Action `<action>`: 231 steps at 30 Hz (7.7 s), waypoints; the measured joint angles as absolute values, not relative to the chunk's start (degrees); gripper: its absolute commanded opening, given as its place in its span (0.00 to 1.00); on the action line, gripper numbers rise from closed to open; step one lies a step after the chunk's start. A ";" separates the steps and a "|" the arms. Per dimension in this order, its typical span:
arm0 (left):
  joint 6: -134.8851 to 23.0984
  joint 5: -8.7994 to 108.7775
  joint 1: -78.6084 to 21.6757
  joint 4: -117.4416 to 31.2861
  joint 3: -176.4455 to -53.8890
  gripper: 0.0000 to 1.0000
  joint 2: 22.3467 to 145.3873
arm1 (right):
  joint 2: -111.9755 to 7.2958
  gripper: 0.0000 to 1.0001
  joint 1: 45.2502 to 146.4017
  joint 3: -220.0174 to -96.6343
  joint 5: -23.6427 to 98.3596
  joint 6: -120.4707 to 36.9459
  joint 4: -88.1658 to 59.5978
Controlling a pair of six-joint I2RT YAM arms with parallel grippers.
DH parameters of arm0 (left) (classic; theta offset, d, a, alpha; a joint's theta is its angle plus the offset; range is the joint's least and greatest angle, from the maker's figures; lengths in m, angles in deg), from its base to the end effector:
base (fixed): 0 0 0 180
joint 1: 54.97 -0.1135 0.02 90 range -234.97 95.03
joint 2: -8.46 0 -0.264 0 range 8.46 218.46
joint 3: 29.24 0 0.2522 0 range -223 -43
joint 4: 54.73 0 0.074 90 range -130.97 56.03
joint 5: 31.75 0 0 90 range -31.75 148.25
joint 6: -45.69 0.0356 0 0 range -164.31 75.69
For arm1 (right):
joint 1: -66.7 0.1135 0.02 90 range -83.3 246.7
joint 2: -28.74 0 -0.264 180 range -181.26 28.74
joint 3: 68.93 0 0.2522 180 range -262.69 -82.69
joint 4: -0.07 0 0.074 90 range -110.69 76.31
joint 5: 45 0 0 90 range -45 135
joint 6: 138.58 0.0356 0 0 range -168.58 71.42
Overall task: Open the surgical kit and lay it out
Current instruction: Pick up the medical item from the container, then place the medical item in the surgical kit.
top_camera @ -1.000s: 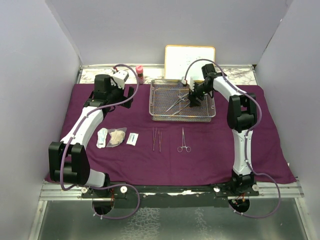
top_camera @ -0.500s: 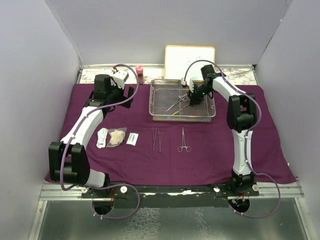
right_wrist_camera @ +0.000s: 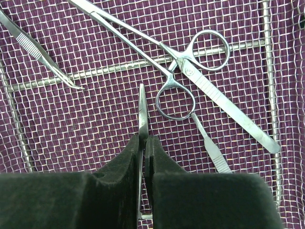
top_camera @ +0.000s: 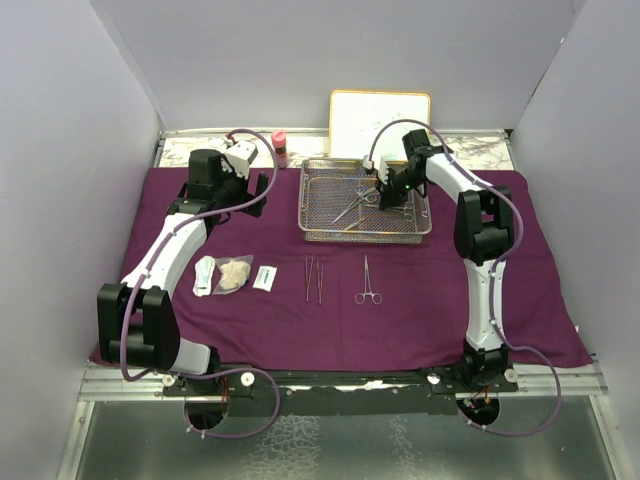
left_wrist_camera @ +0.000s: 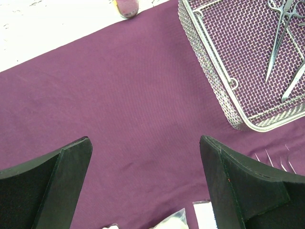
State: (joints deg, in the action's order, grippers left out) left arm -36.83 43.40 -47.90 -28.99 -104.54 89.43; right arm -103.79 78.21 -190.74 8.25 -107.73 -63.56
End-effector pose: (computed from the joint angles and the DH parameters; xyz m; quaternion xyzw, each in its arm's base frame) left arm 0.3185 -0.0487 0.2928 0.1722 0.8498 -0.1110 0.4856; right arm 0.4601 0.1154 0.1624 -0.5787 0.7422 0.2335 0.2443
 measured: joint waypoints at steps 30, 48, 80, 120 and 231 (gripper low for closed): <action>-36.67 42.55 -48.14 -29.42 -104.36 0.99 88.25 | -100.82 0.01 78.21 -186.65 9.86 -93.81 -60.39; -36.67 42.17 -48.14 -29.90 -104.01 0.99 88.25 | -100.68 0.01 78.21 -188.16 9.95 -95.30 -64.41; -36.67 42.09 -48.14 -30.23 -103.42 0.99 88.16 | -94.46 0.01 78.21 -184.84 7.57 -82.09 -56.17; -35.82 42.22 -48.14 -31.37 -102.50 0.99 88.73 | -44.12 0.01 89.70 -123.53 13.03 -42.64 -32.63; -36.06 40.62 -48.16 -30.01 -104.16 0.99 90.28 | -50.81 0.34 89.07 -117.24 38.37 -22.99 -22.64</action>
